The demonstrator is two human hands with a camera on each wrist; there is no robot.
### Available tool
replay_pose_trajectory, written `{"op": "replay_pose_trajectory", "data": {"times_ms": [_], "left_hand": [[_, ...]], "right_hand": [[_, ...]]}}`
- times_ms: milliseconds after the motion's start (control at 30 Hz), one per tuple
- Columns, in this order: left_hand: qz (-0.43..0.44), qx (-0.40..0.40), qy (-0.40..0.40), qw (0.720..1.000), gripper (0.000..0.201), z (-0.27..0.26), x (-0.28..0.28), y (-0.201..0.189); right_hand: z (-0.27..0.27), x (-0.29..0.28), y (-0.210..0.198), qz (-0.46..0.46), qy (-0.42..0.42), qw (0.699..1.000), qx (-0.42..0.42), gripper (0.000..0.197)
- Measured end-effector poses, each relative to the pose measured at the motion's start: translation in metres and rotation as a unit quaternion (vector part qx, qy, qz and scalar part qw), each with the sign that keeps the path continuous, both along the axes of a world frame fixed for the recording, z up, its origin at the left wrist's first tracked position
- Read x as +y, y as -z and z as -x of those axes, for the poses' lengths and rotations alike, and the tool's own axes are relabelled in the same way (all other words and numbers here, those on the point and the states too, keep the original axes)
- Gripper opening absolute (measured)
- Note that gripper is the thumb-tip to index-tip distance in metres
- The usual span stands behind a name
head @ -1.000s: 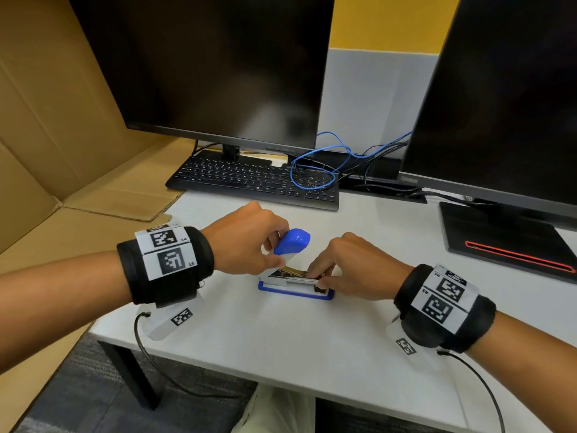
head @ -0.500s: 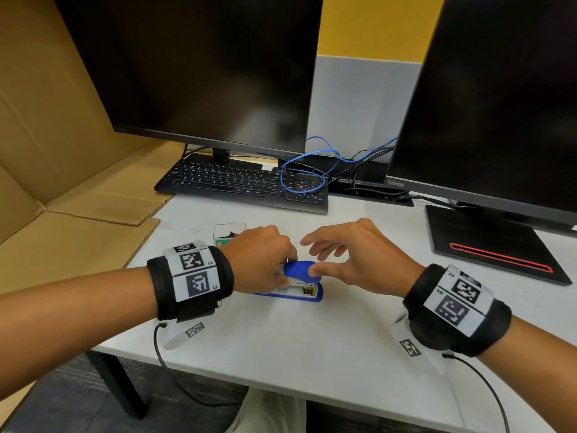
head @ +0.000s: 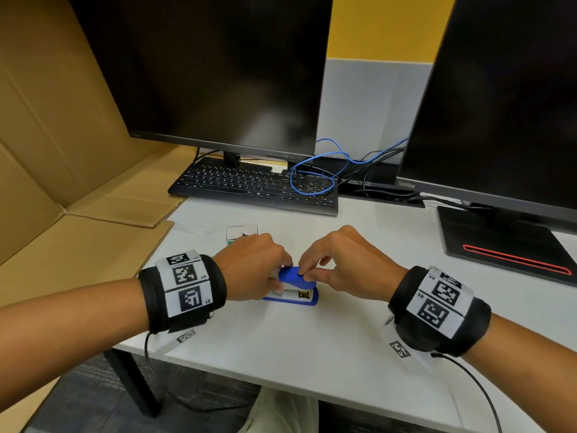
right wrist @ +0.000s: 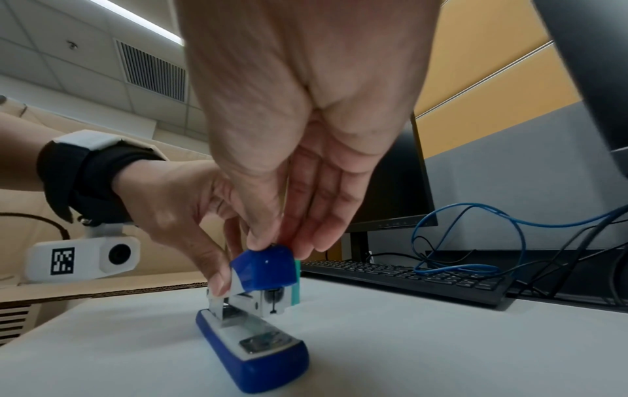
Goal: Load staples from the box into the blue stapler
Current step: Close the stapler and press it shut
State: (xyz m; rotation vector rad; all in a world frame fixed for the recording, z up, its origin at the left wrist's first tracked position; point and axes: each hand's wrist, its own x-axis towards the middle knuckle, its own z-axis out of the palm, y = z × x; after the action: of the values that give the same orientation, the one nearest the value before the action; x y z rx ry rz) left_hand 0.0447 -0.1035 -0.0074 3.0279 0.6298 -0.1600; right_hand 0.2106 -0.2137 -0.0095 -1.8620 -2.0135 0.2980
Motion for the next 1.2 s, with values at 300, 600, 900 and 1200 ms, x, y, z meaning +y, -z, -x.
{"op": "replay_pose_trajectory", "data": {"times_ms": [300,600,900,1200], "left_hand": [[0.024,0.012,-0.045,0.999,0.034,0.045,0.018,-0.006],[0.022,-0.006,-0.084,0.996,0.037,0.079,0.037,-0.004],[0.024,-0.014,-0.099,0.995,0.037,0.099,0.051,-0.002],[0.027,-0.023,-0.107,0.994,0.034,0.103,0.055,-0.001]], "right_hand": [[0.024,0.043,-0.013,0.007,-0.027,1.000,-0.007,0.022],[0.042,0.101,-0.006,-0.020,0.018,0.999,-0.043,0.028],[0.051,0.111,-0.012,0.009,0.017,0.998,-0.064,0.025],[0.055,0.113,-0.017,0.020,0.040,0.997,-0.066,0.028]]}}
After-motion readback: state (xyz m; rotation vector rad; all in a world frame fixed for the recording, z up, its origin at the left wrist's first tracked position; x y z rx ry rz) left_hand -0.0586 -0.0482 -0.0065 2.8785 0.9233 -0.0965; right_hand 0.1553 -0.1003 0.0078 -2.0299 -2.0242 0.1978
